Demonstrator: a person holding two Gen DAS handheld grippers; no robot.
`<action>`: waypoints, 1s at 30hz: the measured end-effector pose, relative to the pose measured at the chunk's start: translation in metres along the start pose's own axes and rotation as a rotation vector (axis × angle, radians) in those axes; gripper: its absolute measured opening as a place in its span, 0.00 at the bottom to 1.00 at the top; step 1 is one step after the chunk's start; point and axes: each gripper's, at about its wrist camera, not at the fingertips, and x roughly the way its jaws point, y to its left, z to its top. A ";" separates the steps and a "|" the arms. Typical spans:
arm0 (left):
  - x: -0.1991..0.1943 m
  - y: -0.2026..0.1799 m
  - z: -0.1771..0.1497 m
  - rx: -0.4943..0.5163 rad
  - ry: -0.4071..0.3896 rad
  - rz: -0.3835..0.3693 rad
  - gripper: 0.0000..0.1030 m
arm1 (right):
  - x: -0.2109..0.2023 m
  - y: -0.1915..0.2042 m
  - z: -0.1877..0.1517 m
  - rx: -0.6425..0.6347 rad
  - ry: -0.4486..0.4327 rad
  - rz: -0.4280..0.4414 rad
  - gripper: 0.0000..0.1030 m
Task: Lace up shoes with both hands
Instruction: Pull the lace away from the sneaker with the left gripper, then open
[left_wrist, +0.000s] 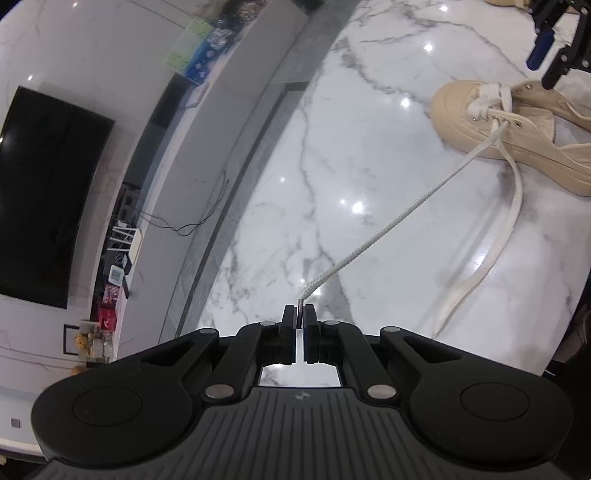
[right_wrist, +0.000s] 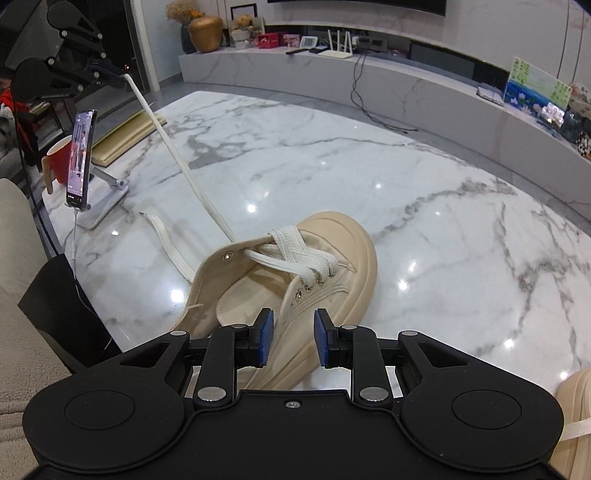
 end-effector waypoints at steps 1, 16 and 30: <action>-0.001 -0.001 0.000 -0.002 -0.003 -0.001 0.02 | 0.000 0.000 0.000 -0.001 -0.001 -0.001 0.22; 0.044 -0.068 -0.002 0.033 0.020 -0.228 0.02 | -0.001 0.002 -0.004 0.018 0.012 -0.021 0.22; 0.102 -0.102 -0.019 -0.044 0.148 -0.478 0.03 | 0.001 -0.001 -0.004 0.053 0.013 -0.026 0.22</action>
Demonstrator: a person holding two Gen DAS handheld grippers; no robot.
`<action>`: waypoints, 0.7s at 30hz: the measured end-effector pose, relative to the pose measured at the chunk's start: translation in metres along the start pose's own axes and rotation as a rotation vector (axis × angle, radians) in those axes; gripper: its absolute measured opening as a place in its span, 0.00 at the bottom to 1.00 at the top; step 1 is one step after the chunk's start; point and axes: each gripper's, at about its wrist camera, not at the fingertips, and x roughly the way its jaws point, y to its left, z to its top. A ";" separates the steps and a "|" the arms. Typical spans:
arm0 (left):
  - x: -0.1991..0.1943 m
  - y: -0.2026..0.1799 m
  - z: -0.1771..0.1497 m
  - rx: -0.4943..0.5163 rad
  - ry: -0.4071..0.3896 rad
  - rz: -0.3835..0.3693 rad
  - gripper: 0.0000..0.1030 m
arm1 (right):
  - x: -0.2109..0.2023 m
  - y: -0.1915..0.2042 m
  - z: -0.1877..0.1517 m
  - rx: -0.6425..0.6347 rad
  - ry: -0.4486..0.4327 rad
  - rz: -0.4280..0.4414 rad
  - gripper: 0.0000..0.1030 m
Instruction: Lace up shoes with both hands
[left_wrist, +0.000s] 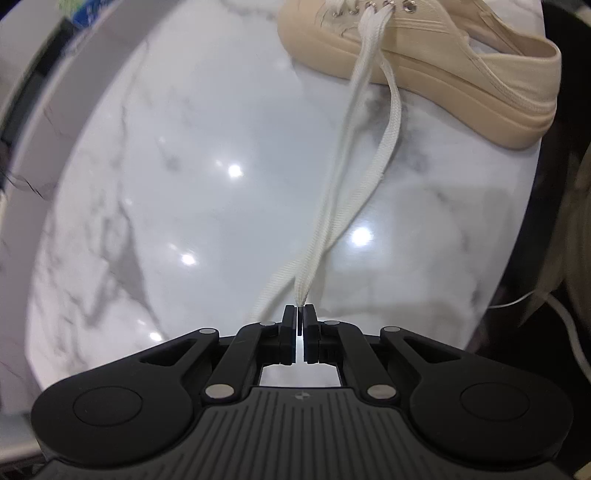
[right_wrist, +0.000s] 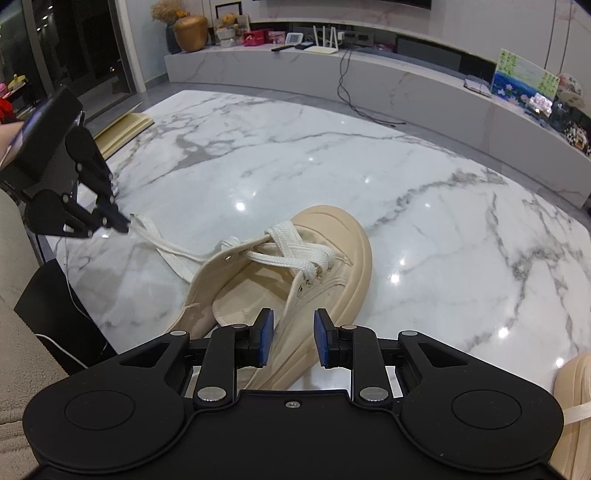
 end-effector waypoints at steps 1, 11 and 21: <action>0.001 0.001 0.000 -0.006 0.004 -0.003 0.03 | 0.000 0.000 0.000 0.002 0.000 0.001 0.22; 0.002 0.019 -0.002 -0.196 0.048 -0.092 0.23 | 0.005 -0.004 0.002 0.007 0.005 0.014 0.22; 0.006 0.071 -0.019 -0.757 0.064 -0.275 0.37 | 0.006 -0.004 0.003 -0.008 -0.007 0.009 0.23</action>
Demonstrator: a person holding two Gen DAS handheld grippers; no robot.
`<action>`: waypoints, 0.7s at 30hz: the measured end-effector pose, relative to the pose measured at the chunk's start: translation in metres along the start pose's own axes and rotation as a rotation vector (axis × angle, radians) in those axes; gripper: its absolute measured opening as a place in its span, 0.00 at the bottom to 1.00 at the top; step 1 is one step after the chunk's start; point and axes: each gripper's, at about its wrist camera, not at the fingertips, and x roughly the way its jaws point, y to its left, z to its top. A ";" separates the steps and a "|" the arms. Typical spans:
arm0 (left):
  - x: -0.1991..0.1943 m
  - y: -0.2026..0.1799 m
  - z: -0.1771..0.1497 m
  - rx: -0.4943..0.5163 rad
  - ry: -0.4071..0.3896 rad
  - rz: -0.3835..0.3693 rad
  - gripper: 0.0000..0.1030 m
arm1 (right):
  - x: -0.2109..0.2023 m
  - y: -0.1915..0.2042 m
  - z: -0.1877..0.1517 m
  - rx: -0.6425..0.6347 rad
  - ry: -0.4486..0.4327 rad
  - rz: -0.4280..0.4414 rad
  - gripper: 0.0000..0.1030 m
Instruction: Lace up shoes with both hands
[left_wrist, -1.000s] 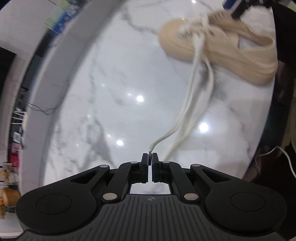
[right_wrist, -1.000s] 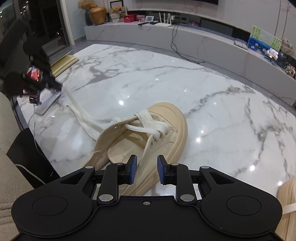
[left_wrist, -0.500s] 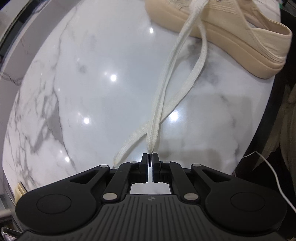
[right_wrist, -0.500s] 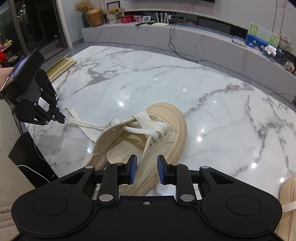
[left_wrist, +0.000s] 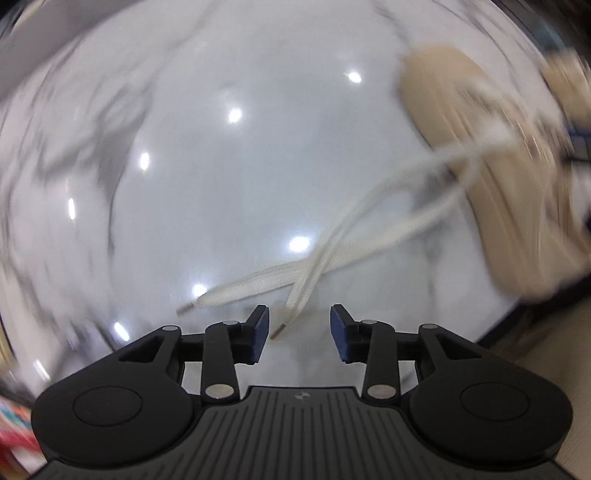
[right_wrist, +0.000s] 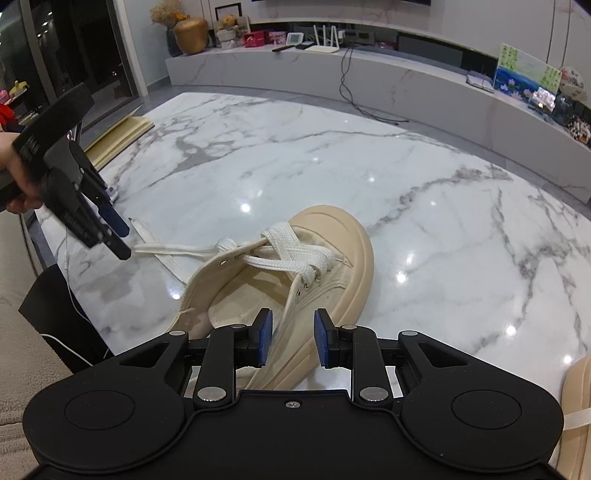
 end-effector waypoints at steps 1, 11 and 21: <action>0.001 0.007 0.002 -0.067 0.009 -0.011 0.38 | 0.000 0.000 0.000 -0.003 -0.003 -0.003 0.23; 0.018 0.061 0.008 -0.527 -0.012 -0.123 0.40 | -0.004 0.002 0.000 -0.029 -0.022 -0.027 0.23; 0.020 0.074 0.014 -0.612 -0.055 -0.108 0.39 | -0.006 0.004 0.000 -0.059 -0.039 -0.044 0.23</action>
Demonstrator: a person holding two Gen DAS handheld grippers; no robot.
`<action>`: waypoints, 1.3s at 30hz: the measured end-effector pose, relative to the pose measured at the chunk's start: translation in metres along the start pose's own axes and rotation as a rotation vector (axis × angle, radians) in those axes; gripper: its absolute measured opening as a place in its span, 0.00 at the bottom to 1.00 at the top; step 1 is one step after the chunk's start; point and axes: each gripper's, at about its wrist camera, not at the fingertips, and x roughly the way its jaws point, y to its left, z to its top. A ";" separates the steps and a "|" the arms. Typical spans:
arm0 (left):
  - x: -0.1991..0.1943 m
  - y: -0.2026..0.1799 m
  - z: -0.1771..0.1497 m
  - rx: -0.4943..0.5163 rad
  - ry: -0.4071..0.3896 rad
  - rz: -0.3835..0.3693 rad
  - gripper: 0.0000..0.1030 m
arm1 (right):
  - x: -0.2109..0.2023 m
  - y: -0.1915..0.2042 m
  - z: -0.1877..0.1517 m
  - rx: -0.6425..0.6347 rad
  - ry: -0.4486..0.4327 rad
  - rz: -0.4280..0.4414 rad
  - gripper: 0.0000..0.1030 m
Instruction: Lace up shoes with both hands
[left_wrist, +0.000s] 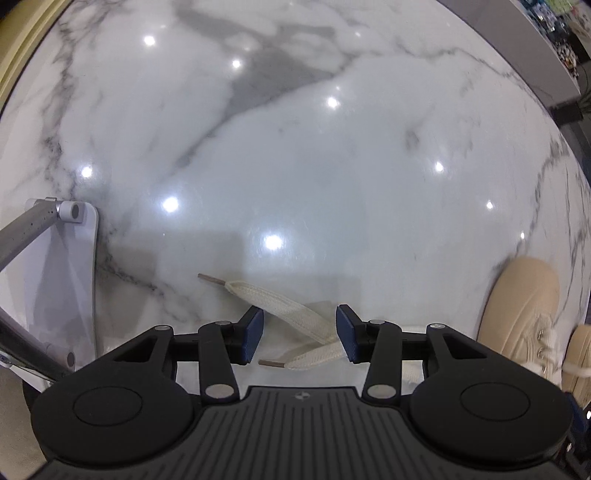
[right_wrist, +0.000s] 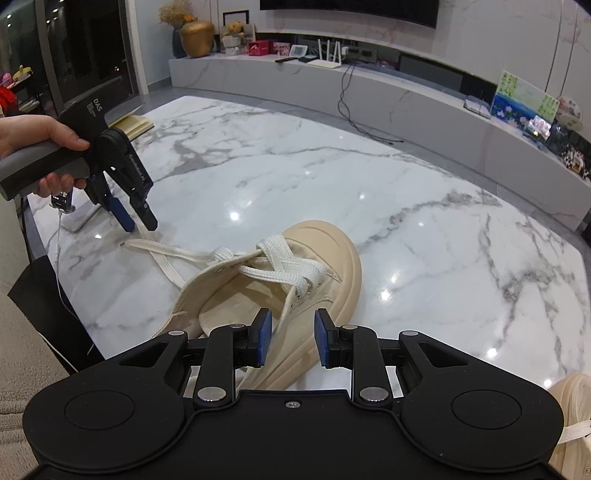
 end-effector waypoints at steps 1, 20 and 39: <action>0.000 -0.002 0.002 0.012 -0.009 0.006 0.34 | 0.000 0.000 0.000 0.000 -0.001 -0.001 0.23; -0.086 -0.054 0.005 0.294 -0.391 0.077 0.03 | -0.007 0.003 -0.005 0.000 -0.016 -0.021 0.23; -0.156 -0.119 -0.043 0.649 -0.634 0.031 0.03 | -0.016 0.003 0.001 0.022 -0.064 -0.011 0.23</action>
